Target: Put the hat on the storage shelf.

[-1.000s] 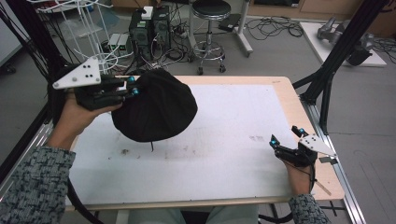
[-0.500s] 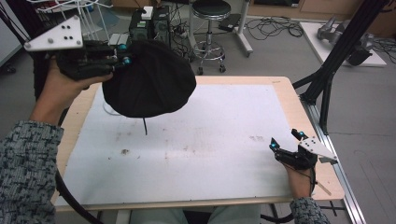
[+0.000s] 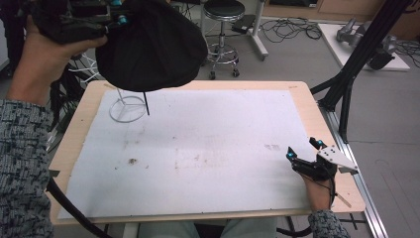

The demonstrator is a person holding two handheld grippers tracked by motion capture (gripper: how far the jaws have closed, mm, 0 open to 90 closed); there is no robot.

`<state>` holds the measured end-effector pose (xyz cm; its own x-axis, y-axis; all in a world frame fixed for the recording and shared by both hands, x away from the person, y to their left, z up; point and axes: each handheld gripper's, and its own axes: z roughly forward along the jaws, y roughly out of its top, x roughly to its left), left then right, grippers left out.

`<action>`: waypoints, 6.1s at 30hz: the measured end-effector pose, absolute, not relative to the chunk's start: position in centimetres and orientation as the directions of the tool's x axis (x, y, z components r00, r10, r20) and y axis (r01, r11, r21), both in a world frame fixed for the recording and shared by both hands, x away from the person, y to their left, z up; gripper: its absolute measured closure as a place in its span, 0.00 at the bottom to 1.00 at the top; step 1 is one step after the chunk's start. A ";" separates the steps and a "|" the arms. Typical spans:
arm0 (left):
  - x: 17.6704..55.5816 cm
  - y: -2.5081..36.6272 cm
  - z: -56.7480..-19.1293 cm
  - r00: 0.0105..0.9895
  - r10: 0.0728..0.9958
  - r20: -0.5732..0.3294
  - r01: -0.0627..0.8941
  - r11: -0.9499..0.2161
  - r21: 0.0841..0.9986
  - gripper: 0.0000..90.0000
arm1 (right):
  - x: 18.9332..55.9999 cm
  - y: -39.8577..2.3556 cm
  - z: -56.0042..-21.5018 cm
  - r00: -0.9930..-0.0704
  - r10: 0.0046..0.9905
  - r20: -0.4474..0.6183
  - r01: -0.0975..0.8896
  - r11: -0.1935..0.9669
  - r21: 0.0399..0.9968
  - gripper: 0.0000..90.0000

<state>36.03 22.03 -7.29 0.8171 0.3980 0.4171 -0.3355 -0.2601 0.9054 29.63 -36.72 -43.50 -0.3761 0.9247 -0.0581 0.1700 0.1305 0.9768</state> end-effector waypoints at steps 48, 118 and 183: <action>39.6 25.7 1.0 0.722 0.496 0.483 -0.398 -0.274 0.876 0.92 | 29.1 -38.1 -44.0 -0.352 0.935 -0.033 0.204 0.111 0.973 0.12; 42.1 27.5 -8.7 0.691 0.615 0.379 -0.150 -0.391 0.908 0.84 | 30.2 -36.9 -44.0 -0.399 0.916 -0.036 0.206 0.128 0.970 0.12; 39.3 28.9 -18.3 0.654 0.705 0.275 -0.157 -0.229 0.961 0.61 | 30.6 -36.5 -44.1 -0.410 0.911 -0.043 0.217 0.143 0.966 0.12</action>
<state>39.32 28.88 -18.28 0.6542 0.7046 0.2749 -0.1568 -0.2293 0.9606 30.61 -36.48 -44.09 -0.4103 0.9110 -0.0431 0.2167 0.1432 0.9657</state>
